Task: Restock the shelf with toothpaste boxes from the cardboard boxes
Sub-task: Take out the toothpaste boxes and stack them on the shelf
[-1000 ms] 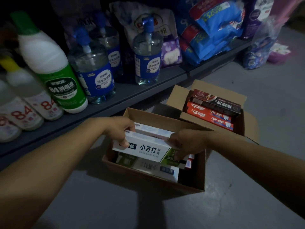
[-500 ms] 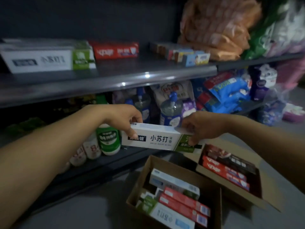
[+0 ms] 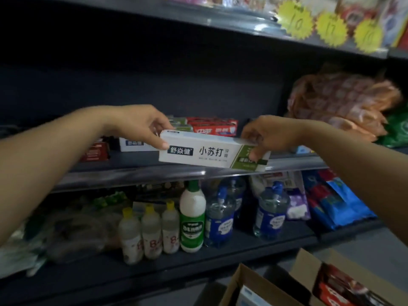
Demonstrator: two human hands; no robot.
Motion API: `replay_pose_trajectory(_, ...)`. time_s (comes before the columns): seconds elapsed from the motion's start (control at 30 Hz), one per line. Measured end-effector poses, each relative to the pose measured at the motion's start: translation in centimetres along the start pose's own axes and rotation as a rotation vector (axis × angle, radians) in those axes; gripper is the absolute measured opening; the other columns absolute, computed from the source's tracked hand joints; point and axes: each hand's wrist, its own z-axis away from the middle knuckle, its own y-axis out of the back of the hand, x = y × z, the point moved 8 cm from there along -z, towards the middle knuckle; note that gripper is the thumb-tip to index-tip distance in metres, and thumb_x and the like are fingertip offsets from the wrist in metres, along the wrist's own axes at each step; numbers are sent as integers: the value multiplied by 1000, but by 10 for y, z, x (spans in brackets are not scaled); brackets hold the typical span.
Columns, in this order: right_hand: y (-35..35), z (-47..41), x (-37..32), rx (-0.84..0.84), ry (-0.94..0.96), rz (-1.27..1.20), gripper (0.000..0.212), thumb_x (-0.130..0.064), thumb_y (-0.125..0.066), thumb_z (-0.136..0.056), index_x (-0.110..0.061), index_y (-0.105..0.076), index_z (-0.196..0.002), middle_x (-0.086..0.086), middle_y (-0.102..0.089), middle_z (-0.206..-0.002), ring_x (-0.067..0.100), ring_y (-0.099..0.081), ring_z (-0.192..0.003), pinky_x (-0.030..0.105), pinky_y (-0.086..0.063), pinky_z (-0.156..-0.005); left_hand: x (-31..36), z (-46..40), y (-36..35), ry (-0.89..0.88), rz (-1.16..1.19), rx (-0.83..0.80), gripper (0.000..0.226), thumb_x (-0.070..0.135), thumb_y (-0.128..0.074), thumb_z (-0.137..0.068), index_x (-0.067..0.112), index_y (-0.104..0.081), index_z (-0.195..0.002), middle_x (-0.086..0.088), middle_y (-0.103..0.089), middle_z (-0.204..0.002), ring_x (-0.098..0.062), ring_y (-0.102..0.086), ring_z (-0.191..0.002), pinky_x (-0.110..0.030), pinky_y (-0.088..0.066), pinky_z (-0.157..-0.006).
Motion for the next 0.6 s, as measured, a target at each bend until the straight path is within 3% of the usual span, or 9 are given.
replay_pose_trajectory(0.1,5,-32,-15,15,12,9,39,-22,-79,-75,-14,-64,-110,-3,-65,-97,15,-60,-88,34,-49,-83,-39,7,17,70,38,70,47,37,-78,-75,22,-63,-117,7,-68,-106,-4,-64,-90,-20,-49,-77)
replay_pose_trajectory(0.27,-1,-78,-35,-12,16,18,40,-20,-77,-76,-11,-63,-112,3,-66,-104,21,-61,-94,42,-50,-90,-90,16,20,183,91,91,48,24,-77,-79,11,-62,-123,1,-67,-101,-11,-66,-89,-15,-47,-66)
replay_pose_trajectory(0.6,-28,-142,-53,-28,10,-20,41,-16,-74,-79,-10,-59,-117,5,-62,-106,23,-59,-95,36,-48,-82,-131,6,16,275,65,174,37,18,-77,-80,8,-66,-114,5,-64,-86,-14,-67,-79,-15,-47,-60)
